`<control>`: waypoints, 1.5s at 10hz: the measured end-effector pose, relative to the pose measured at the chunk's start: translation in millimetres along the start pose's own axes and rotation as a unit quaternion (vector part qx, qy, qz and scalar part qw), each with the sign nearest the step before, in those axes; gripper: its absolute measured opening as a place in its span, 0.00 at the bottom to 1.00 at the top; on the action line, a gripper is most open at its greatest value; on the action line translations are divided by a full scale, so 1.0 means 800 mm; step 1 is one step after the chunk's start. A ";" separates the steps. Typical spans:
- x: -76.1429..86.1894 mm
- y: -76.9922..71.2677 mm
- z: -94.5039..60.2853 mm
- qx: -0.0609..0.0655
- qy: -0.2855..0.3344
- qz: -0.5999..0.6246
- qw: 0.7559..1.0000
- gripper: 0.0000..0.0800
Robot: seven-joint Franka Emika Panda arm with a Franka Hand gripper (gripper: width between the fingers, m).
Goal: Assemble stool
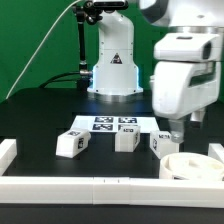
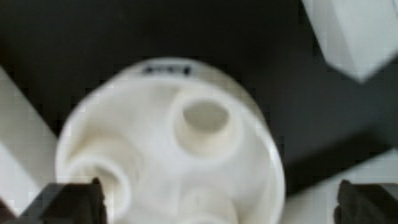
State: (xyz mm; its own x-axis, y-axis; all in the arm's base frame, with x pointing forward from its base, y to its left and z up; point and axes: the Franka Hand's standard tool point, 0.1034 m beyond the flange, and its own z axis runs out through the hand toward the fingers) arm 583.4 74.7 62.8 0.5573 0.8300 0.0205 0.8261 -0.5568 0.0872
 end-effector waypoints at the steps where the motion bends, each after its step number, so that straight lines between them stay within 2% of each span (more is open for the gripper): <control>1: -0.026 0.003 0.009 0.007 -0.009 -0.002 1.000 0.81; 2: -0.041 0.005 0.013 0.011 -0.010 -0.022 1.000 0.81; 5: -0.042 0.005 0.014 0.012 -0.010 0.016 1.000 0.81; 6: -0.048 0.009 0.018 0.014 -0.006 0.087 0.996 0.81; 7: -0.050 0.014 0.016 0.010 -0.001 0.182 0.983 0.81; 9: -0.050 0.010 0.015 0.021 -0.003 0.332 0.943 0.81; 11: -0.047 0.008 0.015 0.025 -0.002 0.371 0.928 0.81; 14: -0.042 0.001 0.016 0.035 -0.002 0.472 0.881 0.81; 15: -0.038 -0.011 0.020 0.038 -0.010 0.513 0.857 0.81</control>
Offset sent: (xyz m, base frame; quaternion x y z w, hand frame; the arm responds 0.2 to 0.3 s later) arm 0.0000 0.0000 0.0000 0.0000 0.0000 0.0000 1.0000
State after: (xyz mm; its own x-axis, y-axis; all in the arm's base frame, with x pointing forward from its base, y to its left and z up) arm 560.0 53.9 45.2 0.9946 -0.0987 0.0306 -0.0977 -0.9947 -0.0327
